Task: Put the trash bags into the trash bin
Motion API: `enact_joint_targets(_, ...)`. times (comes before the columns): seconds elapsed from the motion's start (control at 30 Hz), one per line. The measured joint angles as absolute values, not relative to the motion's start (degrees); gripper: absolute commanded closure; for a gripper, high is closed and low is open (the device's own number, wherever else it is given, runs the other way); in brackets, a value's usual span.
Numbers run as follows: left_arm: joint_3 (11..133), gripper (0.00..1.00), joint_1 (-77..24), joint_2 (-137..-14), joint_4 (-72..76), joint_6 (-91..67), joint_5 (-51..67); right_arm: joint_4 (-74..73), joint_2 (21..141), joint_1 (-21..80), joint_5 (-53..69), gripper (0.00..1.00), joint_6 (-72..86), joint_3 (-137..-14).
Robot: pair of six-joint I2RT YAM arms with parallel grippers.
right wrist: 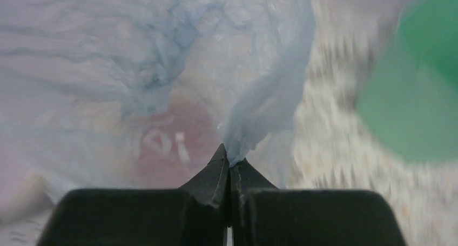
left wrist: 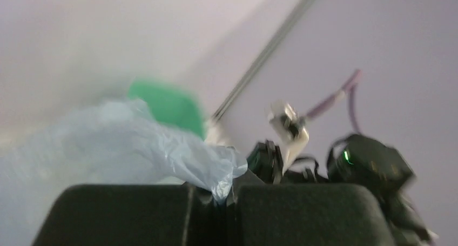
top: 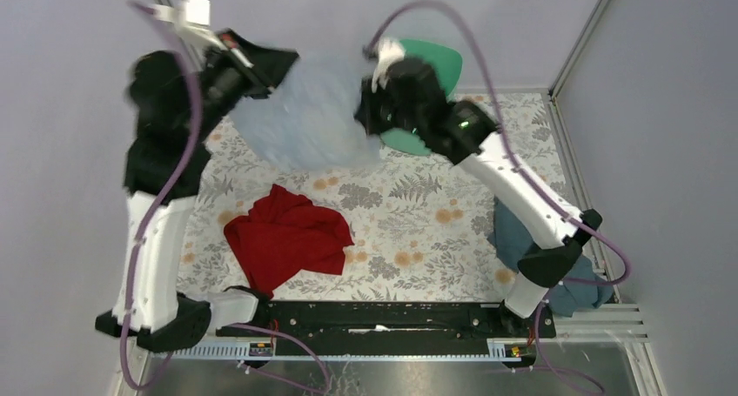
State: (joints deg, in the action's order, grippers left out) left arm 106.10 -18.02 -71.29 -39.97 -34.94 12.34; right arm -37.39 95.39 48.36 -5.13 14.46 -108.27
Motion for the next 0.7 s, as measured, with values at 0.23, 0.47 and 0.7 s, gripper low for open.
enact_joint_targets(0.23,86.8,1.0,-18.2,-46.0,-15.2,-37.1,12.6,-19.4,74.3,50.3,-3.8,1.0,12.9,-101.9)
enact_joint_targets(0.47,58.1,1.0,-17.5,-53.4,-26.3,-37.5,-0.8,-9.7,75.5,45.7,-0.9,1.0,19.8,-65.9)
enact_joint_targets(0.7,71.2,1.0,-17.5,-57.5,-42.7,-35.7,4.7,-31.8,87.4,45.5,-2.0,1.0,17.5,-81.4)
